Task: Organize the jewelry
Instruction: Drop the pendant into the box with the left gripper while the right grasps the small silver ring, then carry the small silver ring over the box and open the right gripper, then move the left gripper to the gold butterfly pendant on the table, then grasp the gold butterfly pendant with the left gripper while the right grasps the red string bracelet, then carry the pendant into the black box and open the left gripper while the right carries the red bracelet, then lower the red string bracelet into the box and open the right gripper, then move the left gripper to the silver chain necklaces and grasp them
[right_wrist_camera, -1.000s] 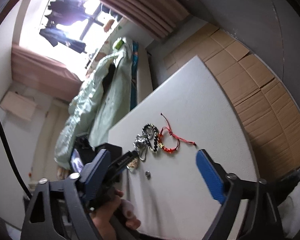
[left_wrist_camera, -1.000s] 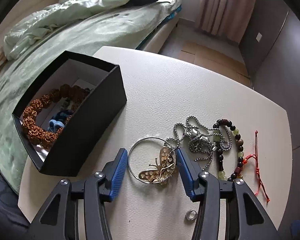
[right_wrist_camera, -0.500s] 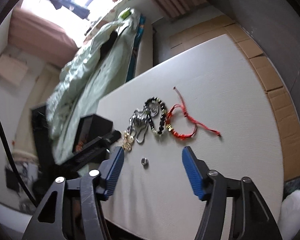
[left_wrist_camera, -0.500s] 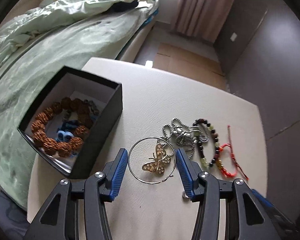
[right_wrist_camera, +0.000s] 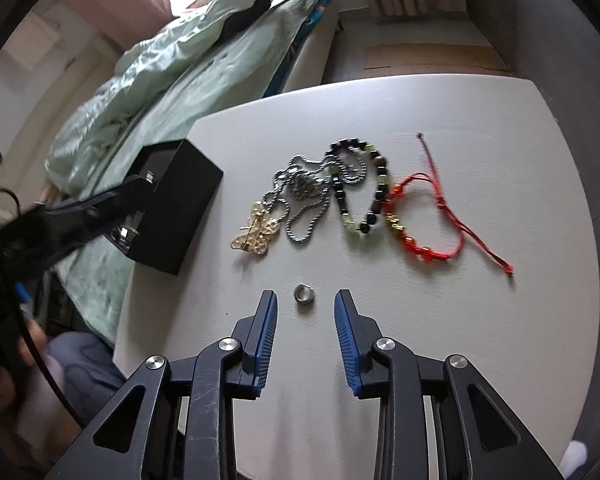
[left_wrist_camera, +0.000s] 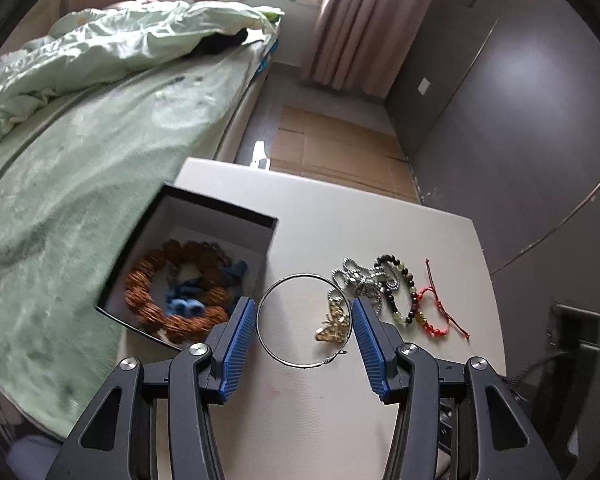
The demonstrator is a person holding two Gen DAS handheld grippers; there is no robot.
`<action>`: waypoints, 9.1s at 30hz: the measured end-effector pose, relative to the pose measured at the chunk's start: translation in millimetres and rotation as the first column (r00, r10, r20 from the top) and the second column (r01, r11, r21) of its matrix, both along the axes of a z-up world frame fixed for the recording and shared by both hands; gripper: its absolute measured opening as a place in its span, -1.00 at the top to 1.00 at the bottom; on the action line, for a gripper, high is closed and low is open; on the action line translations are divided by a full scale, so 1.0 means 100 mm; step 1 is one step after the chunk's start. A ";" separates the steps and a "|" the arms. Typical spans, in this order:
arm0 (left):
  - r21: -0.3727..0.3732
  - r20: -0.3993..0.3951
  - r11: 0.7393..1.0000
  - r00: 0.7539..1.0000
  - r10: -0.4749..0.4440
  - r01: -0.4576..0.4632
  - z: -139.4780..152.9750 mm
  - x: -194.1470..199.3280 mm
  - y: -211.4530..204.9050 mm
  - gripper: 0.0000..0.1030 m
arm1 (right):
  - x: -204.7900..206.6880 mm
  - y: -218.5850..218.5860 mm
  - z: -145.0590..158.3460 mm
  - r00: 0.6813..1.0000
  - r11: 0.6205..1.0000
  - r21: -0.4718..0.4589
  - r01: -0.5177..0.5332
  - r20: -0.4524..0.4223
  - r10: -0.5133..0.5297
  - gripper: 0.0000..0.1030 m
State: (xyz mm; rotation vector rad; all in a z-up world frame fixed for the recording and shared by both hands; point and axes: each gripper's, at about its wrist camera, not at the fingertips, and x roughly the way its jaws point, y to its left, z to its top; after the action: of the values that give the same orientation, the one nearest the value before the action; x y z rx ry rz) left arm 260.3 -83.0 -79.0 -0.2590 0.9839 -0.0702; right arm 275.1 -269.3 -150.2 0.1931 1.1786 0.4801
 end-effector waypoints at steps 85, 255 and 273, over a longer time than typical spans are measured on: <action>0.014 0.115 0.981 0.974 -0.195 0.195 0.01 -0.22 0.25 -0.85 | -0.20 -0.46 0.66 0.953 0.984 -0.031 0.174 0.256 -0.160 -0.68; 0.061 0.088 0.968 0.964 -0.250 0.245 0.10 0.08 -0.11 -0.41 | 0.06 -0.65 0.50 0.935 0.943 0.177 0.283 0.166 -0.312 -0.45; 0.153 -0.097 0.967 0.977 -0.191 0.204 -0.34 0.62 -0.77 -0.23 | 0.07 -1.12 0.34 0.896 0.880 0.229 0.415 0.061 -0.439 -0.45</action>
State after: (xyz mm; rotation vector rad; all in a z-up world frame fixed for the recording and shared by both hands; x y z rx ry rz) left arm 322.7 -160.3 -112.6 -0.0129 1.0884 -0.1621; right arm 282.0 -381.7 -116.4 0.5917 0.9363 0.2179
